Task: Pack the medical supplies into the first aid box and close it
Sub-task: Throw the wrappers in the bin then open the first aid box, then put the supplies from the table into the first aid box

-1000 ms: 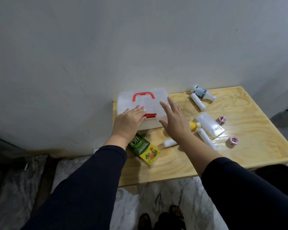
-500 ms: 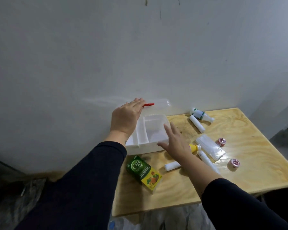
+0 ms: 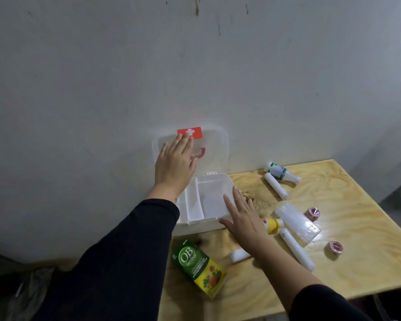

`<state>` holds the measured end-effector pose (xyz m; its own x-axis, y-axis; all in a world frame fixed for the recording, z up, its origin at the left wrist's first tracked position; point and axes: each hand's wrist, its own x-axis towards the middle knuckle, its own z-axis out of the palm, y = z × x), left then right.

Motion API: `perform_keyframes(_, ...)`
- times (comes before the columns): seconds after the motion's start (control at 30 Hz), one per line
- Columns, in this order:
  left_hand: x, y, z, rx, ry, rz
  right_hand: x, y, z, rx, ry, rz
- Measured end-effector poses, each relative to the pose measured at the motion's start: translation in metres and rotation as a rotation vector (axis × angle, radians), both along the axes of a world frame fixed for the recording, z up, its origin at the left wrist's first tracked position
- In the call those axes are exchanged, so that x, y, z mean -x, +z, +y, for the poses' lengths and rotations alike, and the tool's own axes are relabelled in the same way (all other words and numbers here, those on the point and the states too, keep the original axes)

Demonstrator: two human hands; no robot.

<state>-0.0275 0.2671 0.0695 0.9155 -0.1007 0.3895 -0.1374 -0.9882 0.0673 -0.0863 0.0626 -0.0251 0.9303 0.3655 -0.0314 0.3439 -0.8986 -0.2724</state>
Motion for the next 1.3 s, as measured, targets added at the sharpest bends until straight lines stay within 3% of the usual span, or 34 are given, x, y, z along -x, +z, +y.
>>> perform_keyframes(0.47,0.013,-0.018,-0.008,-0.021,0.076,0.076,0.002,0.006,-0.004,-0.007,0.012,0.017)
perform_keyframes(0.63,0.045,-0.054,-0.007,0.06,0.129,0.235,0.007,0.013,-0.025,-0.097,-0.029,0.054)
perform_keyframes(0.8,0.076,-0.081,-0.002,0.129,0.193,0.328,0.028,0.019,-0.043,-0.179,-0.108,-0.087)
perform_keyframes(1.07,0.088,-0.09,0.001,0.2,0.219,0.433,0.101,-0.006,0.006,-0.159,0.022,0.119)
perform_keyframes(1.17,0.088,-0.092,0.001,0.158,0.223,0.424,0.12,-0.024,0.022,-0.036,0.012,0.125)
perform_keyframes(1.3,0.089,-0.095,0.001,0.098,0.224,0.419,0.126,-0.033,0.024,-0.071,-0.027,0.126)
